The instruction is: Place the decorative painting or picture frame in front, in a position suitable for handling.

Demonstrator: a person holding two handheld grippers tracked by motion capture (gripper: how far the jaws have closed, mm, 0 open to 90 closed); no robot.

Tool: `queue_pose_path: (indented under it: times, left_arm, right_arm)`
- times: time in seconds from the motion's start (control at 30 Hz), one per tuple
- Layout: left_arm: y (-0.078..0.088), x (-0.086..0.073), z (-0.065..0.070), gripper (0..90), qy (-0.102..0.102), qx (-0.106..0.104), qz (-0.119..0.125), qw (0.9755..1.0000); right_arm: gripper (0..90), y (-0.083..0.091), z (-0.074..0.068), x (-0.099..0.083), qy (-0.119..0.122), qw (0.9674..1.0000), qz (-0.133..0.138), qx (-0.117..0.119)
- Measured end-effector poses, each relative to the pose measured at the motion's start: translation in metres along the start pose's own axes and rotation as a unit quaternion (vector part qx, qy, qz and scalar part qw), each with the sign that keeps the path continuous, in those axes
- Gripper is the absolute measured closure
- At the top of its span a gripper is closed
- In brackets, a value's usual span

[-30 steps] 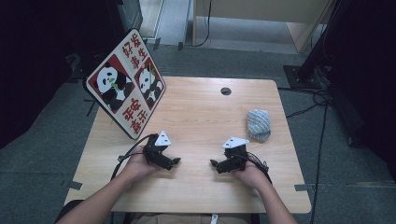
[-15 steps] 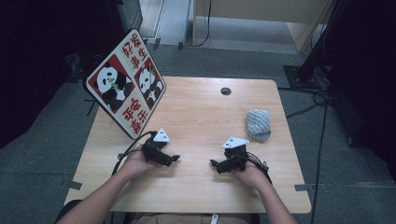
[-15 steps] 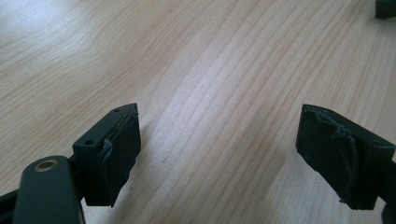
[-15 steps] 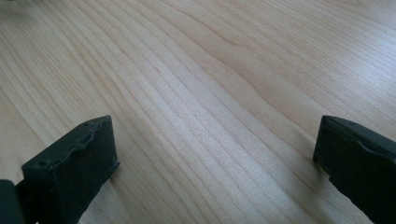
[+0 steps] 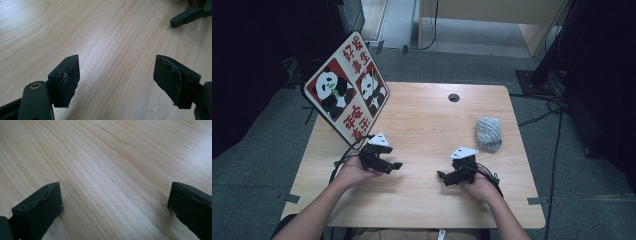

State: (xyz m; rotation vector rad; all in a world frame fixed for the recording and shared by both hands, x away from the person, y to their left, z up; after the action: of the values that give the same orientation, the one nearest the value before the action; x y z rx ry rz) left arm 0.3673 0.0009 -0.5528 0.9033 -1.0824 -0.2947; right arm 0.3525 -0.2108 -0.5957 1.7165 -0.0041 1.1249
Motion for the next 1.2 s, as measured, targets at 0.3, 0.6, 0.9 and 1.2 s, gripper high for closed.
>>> queue_pose_path:
  times: [0.3, 0.6, 0.9, 1.2]
  left_arm:
    - [0.020, 0.004, 0.004, 23.9, -0.002, -0.018, 0.014, 0.9997]
    - [0.038, 0.004, 0.002, 25.9, 0.006, -0.019, 0.022, 0.9995]
    - [0.057, 0.000, -0.009, 29.6, 0.020, -0.012, 0.039, 0.9989]
    - [0.077, -0.009, -0.019, 31.7, 0.034, -0.003, 0.051, 0.9981]
  right_arm:
    - [0.0, 0.000, 0.000, 0.000, 0.001, 1.0000, 0.000, 0.000]
    - [0.0, 0.000, 0.000, 0.000, 0.000, 1.0000, 0.000, 0.000]
    - [0.0, 0.000, 0.000, 0.000, 0.001, 1.0000, 0.000, 0.000]
    - [0.0, 0.000, 0.000, 0.000, 0.000, 1.0000, 0.000, 0.000]
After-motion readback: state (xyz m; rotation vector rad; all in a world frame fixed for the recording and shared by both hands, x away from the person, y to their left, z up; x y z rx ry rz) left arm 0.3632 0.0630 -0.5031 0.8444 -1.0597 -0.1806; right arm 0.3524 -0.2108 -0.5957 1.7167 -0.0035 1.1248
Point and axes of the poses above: each handheld gripper's, and its own axes: y roughly backward along the jaws, x roughly out of its top, z roughly to its right, the point moved 10 cm from there along -y, roughly forward along the jaws, and after that the axes turned 3 degrees about -z, right-handed, at the moved point
